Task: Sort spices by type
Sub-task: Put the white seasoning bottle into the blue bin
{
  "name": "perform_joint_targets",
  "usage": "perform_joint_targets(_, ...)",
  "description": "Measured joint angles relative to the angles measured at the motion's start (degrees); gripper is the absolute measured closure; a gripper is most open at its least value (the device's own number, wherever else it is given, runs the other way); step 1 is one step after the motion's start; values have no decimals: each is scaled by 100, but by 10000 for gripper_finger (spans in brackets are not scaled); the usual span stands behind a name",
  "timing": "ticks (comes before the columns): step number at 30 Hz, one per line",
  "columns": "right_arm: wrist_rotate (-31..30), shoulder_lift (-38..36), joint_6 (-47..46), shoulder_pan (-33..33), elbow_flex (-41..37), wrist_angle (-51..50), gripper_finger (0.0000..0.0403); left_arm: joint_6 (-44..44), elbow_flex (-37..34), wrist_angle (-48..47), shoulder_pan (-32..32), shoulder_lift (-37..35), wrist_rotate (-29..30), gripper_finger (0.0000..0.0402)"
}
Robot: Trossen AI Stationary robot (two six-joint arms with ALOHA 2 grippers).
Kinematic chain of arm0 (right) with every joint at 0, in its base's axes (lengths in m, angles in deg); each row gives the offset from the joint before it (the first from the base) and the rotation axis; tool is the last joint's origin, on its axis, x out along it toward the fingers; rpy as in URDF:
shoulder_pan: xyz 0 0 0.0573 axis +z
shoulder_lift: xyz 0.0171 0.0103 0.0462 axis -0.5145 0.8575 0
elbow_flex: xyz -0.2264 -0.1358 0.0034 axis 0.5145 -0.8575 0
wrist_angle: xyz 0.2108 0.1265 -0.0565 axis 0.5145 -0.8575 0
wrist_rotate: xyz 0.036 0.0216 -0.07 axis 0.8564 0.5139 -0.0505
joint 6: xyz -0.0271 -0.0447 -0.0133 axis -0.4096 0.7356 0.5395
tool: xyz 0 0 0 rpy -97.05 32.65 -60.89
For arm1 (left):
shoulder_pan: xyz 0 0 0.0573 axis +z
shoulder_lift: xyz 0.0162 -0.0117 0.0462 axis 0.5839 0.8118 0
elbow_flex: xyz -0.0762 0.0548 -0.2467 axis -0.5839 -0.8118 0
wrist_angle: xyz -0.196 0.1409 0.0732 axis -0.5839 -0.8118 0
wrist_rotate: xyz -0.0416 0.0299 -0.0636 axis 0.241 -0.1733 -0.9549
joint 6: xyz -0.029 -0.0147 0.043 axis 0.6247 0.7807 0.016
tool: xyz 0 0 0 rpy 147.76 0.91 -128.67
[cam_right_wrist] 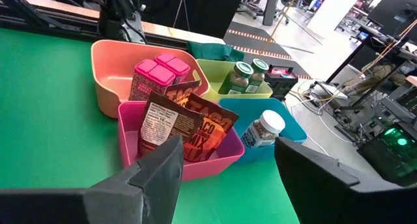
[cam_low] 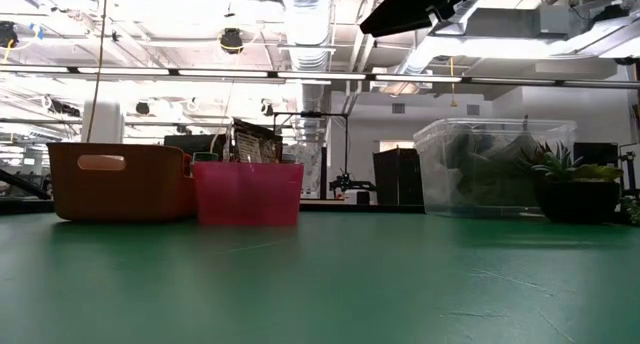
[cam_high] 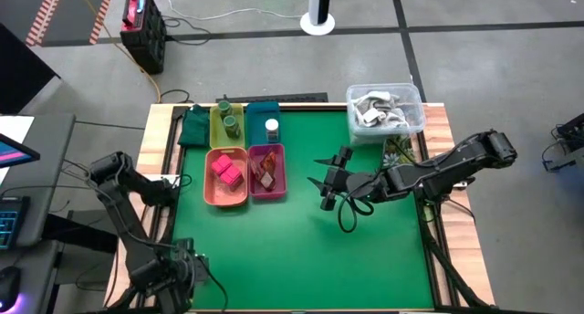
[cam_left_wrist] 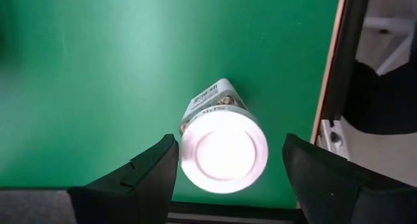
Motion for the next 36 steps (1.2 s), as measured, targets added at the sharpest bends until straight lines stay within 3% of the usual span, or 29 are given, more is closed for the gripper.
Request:
perform_joint_targets(15, 7, 0, -4, -17, 0, 29, 133, -514, 11, -77, -8, 667, -289, 141)
perform_joint_targets(22, 20, 0, -4, -17, 0, 107, 133, -875, 26, -57, 128, 655, -367, 201)
perform_joint_targets(25, 87, 0, -4, -17, 0, 104, 133, -1088, 26, -85, 266, 655, -378, 207)
perform_joint_targets(36, 96, 0, 72, -17, 0, 93, 133, -1968, 298, -1142, 900, 699, 0, 207)
